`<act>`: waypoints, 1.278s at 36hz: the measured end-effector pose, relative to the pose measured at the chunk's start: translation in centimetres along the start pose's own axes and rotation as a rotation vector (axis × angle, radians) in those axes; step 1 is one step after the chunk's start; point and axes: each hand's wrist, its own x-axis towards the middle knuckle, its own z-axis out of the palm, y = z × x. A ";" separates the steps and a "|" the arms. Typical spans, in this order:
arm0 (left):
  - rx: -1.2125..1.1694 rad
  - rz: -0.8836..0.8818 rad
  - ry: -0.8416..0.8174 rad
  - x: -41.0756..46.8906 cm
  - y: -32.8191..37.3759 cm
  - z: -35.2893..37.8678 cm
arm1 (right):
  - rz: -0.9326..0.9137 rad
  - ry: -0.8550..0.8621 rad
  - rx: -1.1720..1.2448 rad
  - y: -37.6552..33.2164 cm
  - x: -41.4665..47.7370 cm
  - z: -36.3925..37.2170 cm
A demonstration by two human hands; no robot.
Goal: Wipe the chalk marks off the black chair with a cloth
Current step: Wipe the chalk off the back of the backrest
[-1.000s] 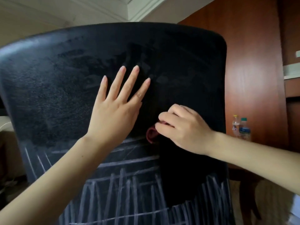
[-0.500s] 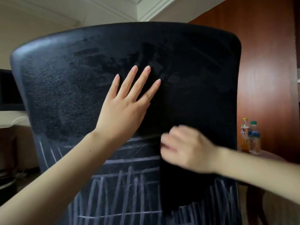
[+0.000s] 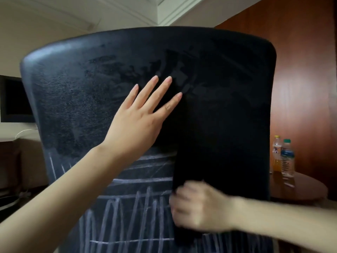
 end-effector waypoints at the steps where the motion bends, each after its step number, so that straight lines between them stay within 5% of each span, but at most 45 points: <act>1: -0.024 -0.005 -0.003 0.0 -0.1 -0.2 | 0.064 0.103 -0.058 1.4 1.2 -2.2; 7: -0.076 -0.008 -0.029 -0.8 -1.2 -0.9 | 0.354 0.525 -0.244 8.7 4.6 -6.9; 17: -0.093 -0.125 -0.094 -5.2 -2.1 -1.3 | -0.088 0.056 -0.158 -4.8 0.4 5.8; 21: -0.086 -0.150 -0.110 -6.1 -2.0 -1.0 | -0.026 0.267 -0.166 0.1 3.8 0.5; 26: -0.120 -0.203 -0.091 -6.9 -1.6 -0.7 | 0.339 0.512 -0.270 7.8 7.0 -6.6; 37: -0.132 -0.304 -0.152 -10.9 -2.4 -0.5 | -0.035 0.141 -0.073 -4.9 0.9 5.2; 41: -0.175 -0.361 -0.190 -12.4 -3.1 -0.4 | -0.016 0.240 -0.170 -1.7 4.1 1.4; 46: -0.258 -0.392 -0.165 -12.7 -2.9 -0.1 | 0.328 0.522 -0.261 6.0 9.3 -5.7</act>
